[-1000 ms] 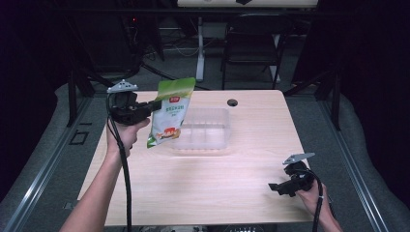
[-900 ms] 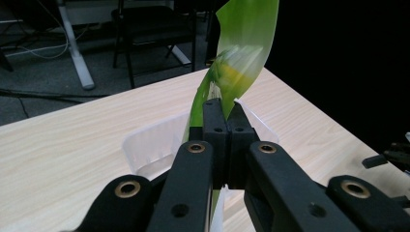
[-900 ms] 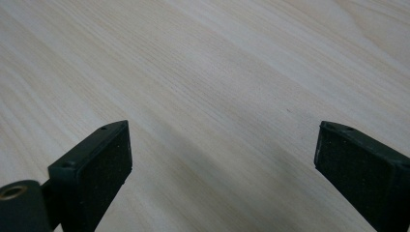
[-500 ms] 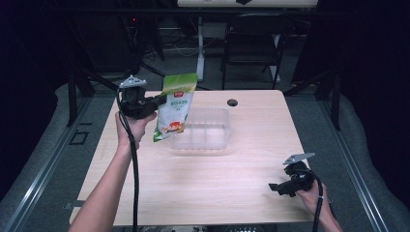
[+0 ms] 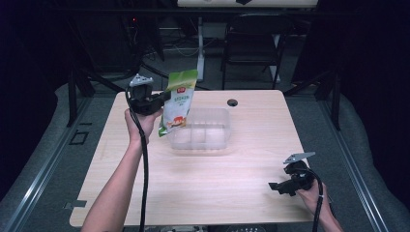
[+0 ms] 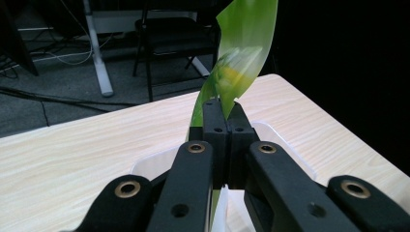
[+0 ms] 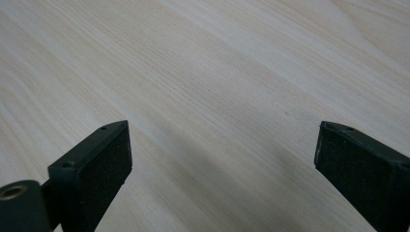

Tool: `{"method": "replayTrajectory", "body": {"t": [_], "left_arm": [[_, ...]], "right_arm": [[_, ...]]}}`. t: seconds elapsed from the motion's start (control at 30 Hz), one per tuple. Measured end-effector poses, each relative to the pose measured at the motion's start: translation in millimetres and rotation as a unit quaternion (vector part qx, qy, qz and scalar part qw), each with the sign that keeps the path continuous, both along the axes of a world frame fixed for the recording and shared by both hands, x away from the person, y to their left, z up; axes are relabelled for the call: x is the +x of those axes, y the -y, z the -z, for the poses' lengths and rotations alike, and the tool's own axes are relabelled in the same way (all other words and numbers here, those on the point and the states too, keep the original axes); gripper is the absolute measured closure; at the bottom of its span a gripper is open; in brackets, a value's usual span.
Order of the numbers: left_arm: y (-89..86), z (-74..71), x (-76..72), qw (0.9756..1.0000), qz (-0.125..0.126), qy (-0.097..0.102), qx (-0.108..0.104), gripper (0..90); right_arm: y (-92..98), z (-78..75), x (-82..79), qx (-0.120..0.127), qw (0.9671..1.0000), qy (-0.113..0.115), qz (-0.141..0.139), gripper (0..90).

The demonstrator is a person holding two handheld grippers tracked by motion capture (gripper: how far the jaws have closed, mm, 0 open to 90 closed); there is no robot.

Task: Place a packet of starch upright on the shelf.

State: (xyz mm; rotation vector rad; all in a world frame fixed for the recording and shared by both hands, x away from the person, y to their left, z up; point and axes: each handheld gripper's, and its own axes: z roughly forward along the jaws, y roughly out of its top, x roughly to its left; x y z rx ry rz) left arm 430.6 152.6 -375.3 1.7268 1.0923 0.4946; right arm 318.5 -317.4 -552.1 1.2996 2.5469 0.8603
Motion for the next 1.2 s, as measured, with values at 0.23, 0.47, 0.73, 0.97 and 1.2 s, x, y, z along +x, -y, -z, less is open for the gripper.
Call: {"method": "replayTrajectory", "body": {"t": [0.23, 0.47, 0.73, 0.97, 1.2], "left_arm": [[2.7, 11.5, 6.5, 0.9998, -0.012, 0.001, -0.017, 90.0], [9.4, 26.9, 13.0, 0.9992, -0.024, 0.002, -0.031, 90.0], [12.4, 47.0, 16.8, 0.9980, -0.037, 0.007, -0.050, 90.0], [11.1, 64.9, 19.8, 0.9966, -0.058, 0.005, -0.058, 90.0], [10.0, 83.5, 23.1, 0.9965, -0.059, -0.009, -0.059, 90.0]], "right_arm": [[1.2, -0.5, -1.7, 0.000, 1.0000, -0.003, 0.000, 5.6], [1.3, -1.0, -4.2, 0.004, 1.0000, 0.000, 0.004, 5.6], [1.7, -0.2, -5.2, 0.005, 1.0000, -0.001, 0.005, 5.6], [2.0, -0.2, -6.3, 0.003, 1.0000, -0.002, 0.003, 5.6], [2.0, 0.3, -5.7, 0.004, 1.0000, -0.006, 0.000, 5.6]]}}
